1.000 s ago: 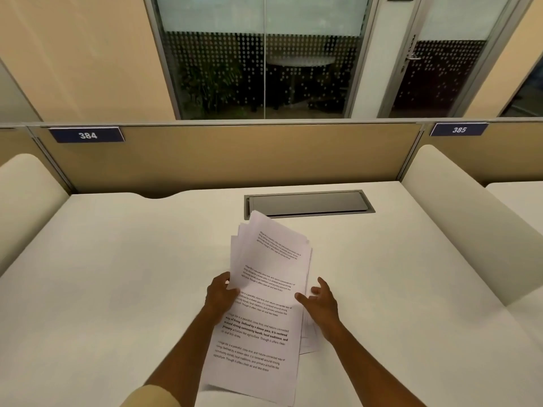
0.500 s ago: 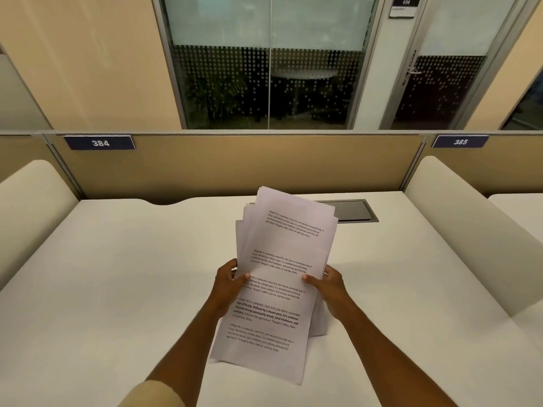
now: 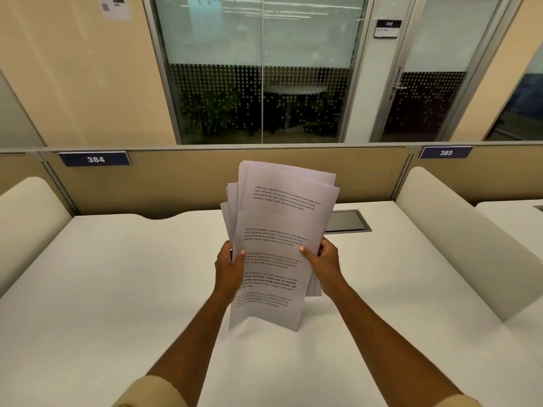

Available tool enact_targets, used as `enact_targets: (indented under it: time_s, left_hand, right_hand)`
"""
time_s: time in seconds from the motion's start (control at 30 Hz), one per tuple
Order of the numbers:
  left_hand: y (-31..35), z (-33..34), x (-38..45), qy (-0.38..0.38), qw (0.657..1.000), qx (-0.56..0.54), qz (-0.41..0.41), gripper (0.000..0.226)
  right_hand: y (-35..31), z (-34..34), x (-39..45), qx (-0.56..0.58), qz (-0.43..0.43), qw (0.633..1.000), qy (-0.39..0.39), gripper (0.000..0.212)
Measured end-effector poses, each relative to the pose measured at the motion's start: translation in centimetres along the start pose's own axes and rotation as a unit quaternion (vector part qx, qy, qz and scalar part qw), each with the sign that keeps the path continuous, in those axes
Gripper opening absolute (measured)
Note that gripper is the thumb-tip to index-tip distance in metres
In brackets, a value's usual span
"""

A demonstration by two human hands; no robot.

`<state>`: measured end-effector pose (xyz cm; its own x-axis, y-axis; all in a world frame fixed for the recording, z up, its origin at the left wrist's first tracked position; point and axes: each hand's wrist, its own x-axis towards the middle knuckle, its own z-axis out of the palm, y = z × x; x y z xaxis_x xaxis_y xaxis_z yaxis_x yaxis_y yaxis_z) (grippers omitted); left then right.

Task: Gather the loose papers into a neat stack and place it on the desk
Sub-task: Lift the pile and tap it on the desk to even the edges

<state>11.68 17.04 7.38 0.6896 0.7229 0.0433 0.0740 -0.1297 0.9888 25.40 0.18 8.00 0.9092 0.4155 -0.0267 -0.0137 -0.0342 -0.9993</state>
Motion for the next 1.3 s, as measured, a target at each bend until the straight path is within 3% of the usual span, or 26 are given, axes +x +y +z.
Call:
enact_targets:
  time_s: [0.17, 0.37, 0.87, 1.3]
  left_hand:
    - [0.2, 0.8, 0.6, 0.046, 0.998, 0.023, 0.047, 0.02]
    - [0.1, 1.4, 0.1, 0.077, 0.993, 0.032, 0.081, 0.01]
    - [-0.9, 0.6, -0.9, 0.109, 0.992, 0.019, 0.055, 0.011]
    - [-2.9, -0.2, -1.0, 0.092, 0.996, 0.014, -0.005, 0.034]
  right_hand:
    - [-1.0, 0.3, 0.3, 0.013, -0.029, 0.999, 0.01, 0.033]
    - [-1.0, 0.0, -0.1, 0.041, -0.039, 0.998, 0.006, 0.026]
    - [0.6, 1.0, -1.5, 0.029, -0.017, 0.999, -0.016, 0.028]
    - [1.7, 1.6, -2.1, -0.001, 0.006, 0.999, -0.036, 0.042]
